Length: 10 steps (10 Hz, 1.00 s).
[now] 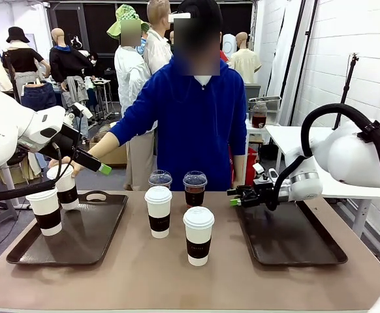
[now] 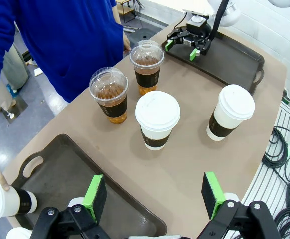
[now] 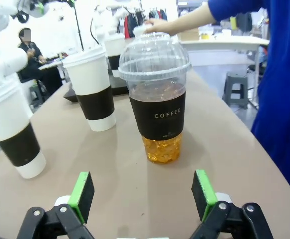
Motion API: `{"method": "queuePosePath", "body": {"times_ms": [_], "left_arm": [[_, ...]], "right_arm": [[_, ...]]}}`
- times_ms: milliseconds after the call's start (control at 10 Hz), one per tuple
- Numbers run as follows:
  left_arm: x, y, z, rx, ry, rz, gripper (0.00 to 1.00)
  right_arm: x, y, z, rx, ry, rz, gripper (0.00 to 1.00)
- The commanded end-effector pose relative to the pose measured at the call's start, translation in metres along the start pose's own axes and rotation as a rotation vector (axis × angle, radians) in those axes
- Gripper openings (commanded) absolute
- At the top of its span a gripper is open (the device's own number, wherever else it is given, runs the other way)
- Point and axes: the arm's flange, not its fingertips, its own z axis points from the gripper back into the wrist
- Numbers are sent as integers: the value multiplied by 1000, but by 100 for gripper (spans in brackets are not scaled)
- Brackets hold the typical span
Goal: Distribute the coffee onto the tray.
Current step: Pick up one iced Americano and place it on the right Handle tray.
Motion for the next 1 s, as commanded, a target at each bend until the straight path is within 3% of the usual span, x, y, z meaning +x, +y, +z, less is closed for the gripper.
{"method": "queuePosePath", "body": {"times_ms": [0, 900], "left_arm": [[-2, 1, 0, -12, -8, 6, 100], [-2, 1, 0, -12, -8, 6, 100]], "right_arm": [[-7, -15, -12, -18, -21, 33, 100], [3, -36, -62, 22, -62, 68, 100]]}}
